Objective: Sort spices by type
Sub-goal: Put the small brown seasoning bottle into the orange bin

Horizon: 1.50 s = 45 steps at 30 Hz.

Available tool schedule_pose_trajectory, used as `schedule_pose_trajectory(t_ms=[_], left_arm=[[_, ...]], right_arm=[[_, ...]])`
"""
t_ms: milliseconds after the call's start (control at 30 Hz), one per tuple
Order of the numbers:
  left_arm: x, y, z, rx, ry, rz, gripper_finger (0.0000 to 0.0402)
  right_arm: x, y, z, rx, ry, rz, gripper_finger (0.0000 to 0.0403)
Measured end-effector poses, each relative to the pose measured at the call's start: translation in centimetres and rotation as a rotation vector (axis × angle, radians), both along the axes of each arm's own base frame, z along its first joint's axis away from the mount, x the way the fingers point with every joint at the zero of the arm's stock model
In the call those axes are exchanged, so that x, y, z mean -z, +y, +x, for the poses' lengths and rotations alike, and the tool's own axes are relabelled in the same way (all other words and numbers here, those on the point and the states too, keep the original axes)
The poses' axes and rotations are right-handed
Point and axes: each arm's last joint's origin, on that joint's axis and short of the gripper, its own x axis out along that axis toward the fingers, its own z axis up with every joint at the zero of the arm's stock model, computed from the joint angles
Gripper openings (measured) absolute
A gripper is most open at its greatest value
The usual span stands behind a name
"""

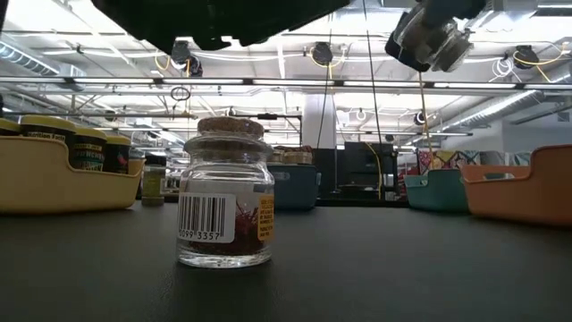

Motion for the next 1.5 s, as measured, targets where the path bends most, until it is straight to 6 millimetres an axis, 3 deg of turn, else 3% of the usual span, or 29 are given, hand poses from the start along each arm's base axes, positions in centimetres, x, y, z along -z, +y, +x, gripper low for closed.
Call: schedule_pose_trajectory(t_ms=[300, 733, 1167, 1500], left_arm=[[1.2, -1.0, 2.2, 0.038, 0.024, 0.007, 0.0281], [1.2, -1.5, 2.6, 0.046, -0.010, 0.055, 0.0281], [2.5, -1.9, 5.7, 0.035, -0.001, 0.084, 0.0281], [2.6, -2.1, 6.2, 0.040, -0.024, 0.122, 0.0281]], right_arm=[[2.0, -0.3, 0.3, 0.018, -0.035, 0.085, 0.0191], [2.5, -0.1, 0.4, 0.037, -0.001, 0.130, 0.0192], [3.4, 0.1, 0.9, 0.018, 0.025, 0.118, 0.0192], [3.4, 0.3, 0.8, -0.033, 0.031, 0.134, 0.0192]])
